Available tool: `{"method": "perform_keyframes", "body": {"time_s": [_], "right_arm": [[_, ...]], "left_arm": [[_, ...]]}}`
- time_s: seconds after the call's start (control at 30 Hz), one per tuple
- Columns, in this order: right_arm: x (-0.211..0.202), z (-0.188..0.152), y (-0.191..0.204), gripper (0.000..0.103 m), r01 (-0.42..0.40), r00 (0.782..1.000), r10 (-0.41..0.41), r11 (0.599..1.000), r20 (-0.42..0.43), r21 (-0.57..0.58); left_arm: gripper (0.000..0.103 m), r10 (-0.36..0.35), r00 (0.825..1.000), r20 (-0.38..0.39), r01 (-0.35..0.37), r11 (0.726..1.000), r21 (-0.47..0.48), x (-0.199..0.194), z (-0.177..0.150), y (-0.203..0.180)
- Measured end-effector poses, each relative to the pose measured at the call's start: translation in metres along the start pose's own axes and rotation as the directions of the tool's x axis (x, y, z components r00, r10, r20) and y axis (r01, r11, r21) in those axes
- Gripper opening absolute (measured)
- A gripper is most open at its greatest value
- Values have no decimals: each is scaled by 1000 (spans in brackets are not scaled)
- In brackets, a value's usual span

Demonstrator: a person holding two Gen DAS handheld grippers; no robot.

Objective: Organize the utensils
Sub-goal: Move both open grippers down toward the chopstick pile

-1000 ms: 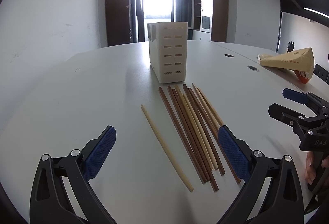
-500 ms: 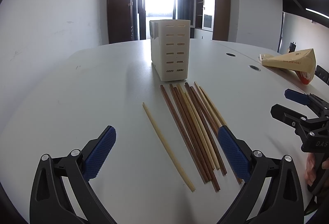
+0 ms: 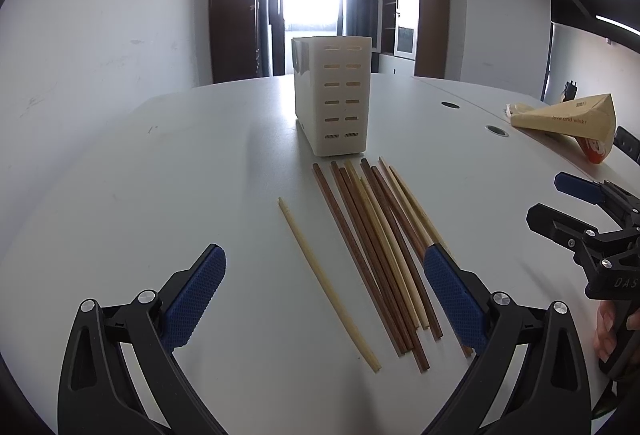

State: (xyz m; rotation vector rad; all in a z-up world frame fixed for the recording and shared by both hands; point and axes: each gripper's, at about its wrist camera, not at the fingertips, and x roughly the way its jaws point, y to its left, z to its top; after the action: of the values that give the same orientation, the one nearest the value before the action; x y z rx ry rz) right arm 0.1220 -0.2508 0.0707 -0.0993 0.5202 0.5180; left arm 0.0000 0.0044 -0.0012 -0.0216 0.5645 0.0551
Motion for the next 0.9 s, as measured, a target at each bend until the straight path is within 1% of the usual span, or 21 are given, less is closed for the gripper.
{"method": "perform_keyframes", "body": {"time_s": [0.23,0.33,0.4,0.47,0.57,0.67,0.9], "right_arm": [[1,0,-2,99,-1,1000,1,1000,-10,12],[9,2,-2,99,-12,999,13,1000,-37,9],[16,6,-3,99,-3,999,3,1000,-49,4],[24,12,-5,99,-2,998,3,1000,-70,9],[33,25,-9,99,-1,995,3,1000,-96,19],[42,37,-11,99,10,993,-9,1000,-117,10],[70,49,-11,99,-10,973,15,1000,-229,25]], "left_arm": [[97,22,1000,-1,-22,1000,-15,0,-1,2],[97,21,1000,-12,-21,1000,-13,3,0,1],[97,30,999,-39,-32,999,-32,9,2,5],[97,53,996,-65,-58,996,-74,16,5,13],[97,27,991,-133,-42,993,-114,32,16,25],[97,21,984,-177,-44,991,-124,45,28,33],[97,10,954,-299,-52,989,-135,73,41,40]]}}
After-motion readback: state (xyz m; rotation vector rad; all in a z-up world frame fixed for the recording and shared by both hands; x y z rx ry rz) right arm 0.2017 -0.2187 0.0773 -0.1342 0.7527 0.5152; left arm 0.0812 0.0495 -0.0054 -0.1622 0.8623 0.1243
